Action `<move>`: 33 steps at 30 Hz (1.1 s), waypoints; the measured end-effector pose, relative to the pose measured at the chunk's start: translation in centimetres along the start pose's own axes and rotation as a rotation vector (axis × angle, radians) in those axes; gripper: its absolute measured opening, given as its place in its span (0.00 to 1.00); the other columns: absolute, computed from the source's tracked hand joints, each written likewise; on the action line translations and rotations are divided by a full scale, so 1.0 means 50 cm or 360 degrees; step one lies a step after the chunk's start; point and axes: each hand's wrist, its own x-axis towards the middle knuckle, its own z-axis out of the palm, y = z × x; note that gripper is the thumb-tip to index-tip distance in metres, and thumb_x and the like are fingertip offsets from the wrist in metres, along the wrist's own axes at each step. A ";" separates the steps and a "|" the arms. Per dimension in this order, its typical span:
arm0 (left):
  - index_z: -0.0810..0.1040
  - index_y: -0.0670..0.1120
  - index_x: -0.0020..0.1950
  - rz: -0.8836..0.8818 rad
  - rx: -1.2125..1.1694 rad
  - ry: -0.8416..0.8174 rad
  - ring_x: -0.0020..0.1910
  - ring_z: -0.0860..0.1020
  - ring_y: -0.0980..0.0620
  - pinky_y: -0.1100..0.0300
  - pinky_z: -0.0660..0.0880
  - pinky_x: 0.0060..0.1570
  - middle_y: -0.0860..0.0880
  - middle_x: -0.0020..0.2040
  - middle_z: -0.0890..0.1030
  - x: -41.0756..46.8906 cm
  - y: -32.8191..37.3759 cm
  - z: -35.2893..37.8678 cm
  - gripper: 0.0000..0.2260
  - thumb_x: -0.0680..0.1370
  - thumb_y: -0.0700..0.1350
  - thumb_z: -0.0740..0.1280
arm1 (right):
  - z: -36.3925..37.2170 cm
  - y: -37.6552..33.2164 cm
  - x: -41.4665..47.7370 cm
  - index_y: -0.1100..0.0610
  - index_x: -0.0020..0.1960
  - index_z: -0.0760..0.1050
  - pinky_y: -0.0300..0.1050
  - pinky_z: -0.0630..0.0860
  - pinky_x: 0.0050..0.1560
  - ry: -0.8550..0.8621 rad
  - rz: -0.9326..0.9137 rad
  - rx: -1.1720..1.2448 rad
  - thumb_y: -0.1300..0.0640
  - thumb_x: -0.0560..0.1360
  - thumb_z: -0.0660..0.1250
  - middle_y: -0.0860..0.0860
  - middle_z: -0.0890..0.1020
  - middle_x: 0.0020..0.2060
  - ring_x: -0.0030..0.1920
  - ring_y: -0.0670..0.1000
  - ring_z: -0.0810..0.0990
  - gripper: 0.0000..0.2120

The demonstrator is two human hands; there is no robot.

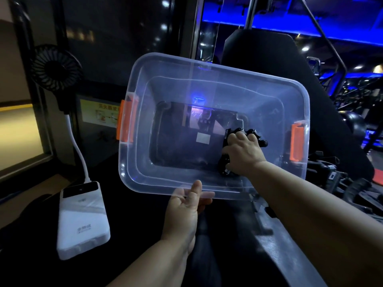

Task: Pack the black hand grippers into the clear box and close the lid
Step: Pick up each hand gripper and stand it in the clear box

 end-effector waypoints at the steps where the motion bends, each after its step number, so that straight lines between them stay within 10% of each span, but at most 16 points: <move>1: 0.73 0.40 0.48 0.0003 0.0002 0.0004 0.38 0.81 0.54 0.62 0.72 0.41 0.47 0.38 0.85 0.000 0.000 0.001 0.14 0.76 0.52 0.63 | 0.003 0.001 0.002 0.41 0.57 0.78 0.52 0.55 0.64 -0.0036 -0.0053 0.0009 0.46 0.70 0.67 0.46 0.70 0.59 0.66 0.51 0.62 0.16; 15: 0.73 0.40 0.48 0.0028 -0.0038 -0.0042 0.36 0.81 0.55 0.64 0.72 0.39 0.45 0.39 0.85 0.000 0.000 -0.002 0.18 0.72 0.55 0.63 | 0.019 -0.007 0.022 0.41 0.63 0.74 0.56 0.39 0.73 -0.0430 -0.0159 -0.0146 0.50 0.78 0.58 0.38 0.73 0.65 0.73 0.46 0.58 0.16; 33: 0.73 0.41 0.47 0.0091 0.0030 -0.0014 0.39 0.81 0.52 0.59 0.72 0.44 0.45 0.39 0.85 0.005 -0.006 -0.002 0.20 0.69 0.57 0.63 | 0.009 0.009 0.007 0.40 0.63 0.74 0.62 0.25 0.66 -0.0239 -0.0285 -0.0137 0.46 0.76 0.59 0.39 0.72 0.67 0.75 0.47 0.55 0.16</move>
